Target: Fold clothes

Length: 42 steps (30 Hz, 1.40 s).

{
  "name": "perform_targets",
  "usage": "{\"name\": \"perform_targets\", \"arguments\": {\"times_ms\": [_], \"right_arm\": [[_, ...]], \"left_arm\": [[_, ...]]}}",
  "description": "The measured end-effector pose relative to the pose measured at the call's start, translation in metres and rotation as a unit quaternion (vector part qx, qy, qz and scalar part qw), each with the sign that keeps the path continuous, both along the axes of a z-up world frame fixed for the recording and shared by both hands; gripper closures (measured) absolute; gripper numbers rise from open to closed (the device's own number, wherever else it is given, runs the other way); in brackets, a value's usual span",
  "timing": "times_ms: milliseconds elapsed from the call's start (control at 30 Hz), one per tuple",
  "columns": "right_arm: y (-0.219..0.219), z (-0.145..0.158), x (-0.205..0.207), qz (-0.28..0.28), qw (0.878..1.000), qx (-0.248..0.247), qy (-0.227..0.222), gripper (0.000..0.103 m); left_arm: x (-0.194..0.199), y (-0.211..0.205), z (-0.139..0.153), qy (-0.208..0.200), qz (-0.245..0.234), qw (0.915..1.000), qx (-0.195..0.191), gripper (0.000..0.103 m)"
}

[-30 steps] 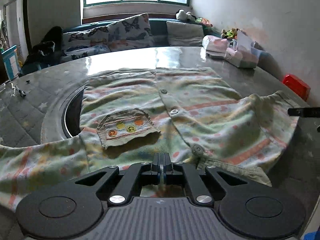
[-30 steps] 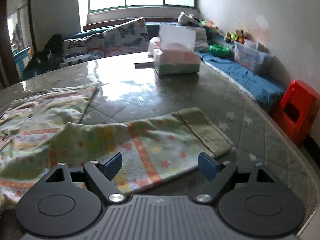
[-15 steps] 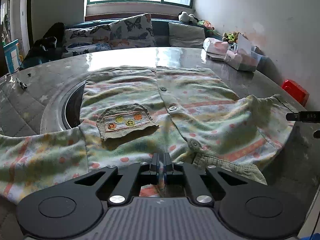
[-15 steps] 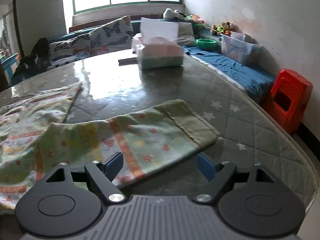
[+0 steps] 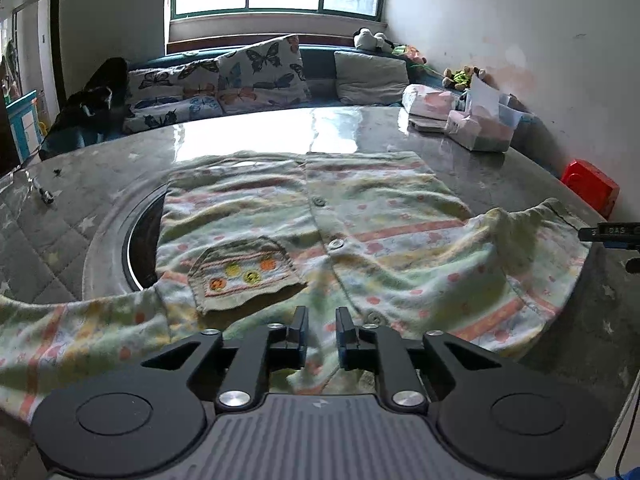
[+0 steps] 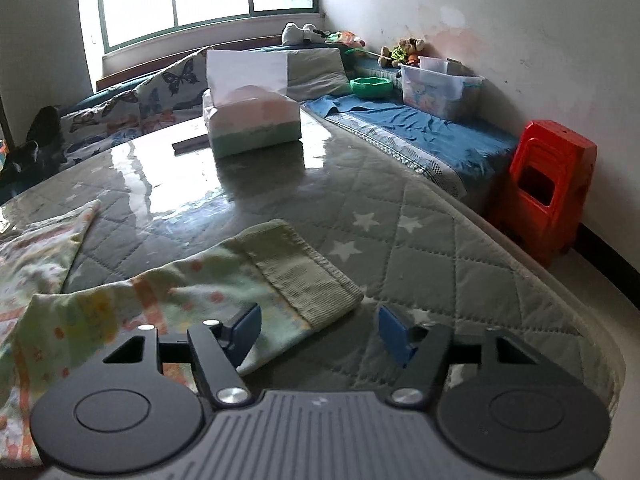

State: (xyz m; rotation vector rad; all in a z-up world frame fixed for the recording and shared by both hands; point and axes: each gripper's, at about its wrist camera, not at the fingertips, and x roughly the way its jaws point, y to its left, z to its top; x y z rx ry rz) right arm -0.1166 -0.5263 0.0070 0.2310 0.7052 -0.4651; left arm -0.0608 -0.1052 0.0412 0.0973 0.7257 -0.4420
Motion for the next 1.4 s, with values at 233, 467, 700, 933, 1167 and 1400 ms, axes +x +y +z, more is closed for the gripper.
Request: {"name": "perform_targets", "arguments": {"times_ms": [233, 467, 700, 933, 1167, 1400], "right_arm": [[-0.001, -0.001, 0.001, 0.011, 1.0, 0.006, -0.009, 0.063], [-0.002, 0.0, 0.002, 0.022, 0.999, 0.015, -0.021, 0.095], [-0.002, 0.018, -0.014, 0.024, 0.998, 0.023, -0.062, 0.096], [-0.003, 0.018, -0.026, 0.014, 0.998, 0.02, -0.054, 0.096], [-0.001, 0.018, -0.029, 0.009, 0.998, 0.019, -0.053, 0.096], [0.013, 0.046, -0.031, 0.032, 0.997, 0.004, -0.077, 0.096]], "left_arm": [[0.0, -0.016, 0.005, -0.004, -0.014, 0.9999, 0.0, 0.077], [-0.001, -0.041, 0.009, -0.012, -0.042, 0.9991, 0.0, 0.074], [-0.001, -0.068, 0.006, -0.013, -0.073, 0.9972, 0.005, 0.069], [-0.002, -0.096, -0.006, -0.001, -0.107, 0.9943, 0.004, 0.068], [-0.006, -0.108, -0.015, 0.008, -0.124, 0.9923, 0.004, 0.064], [-0.012, -0.108, -0.017, 0.004, -0.132, 0.9912, 0.001, 0.064]]}}
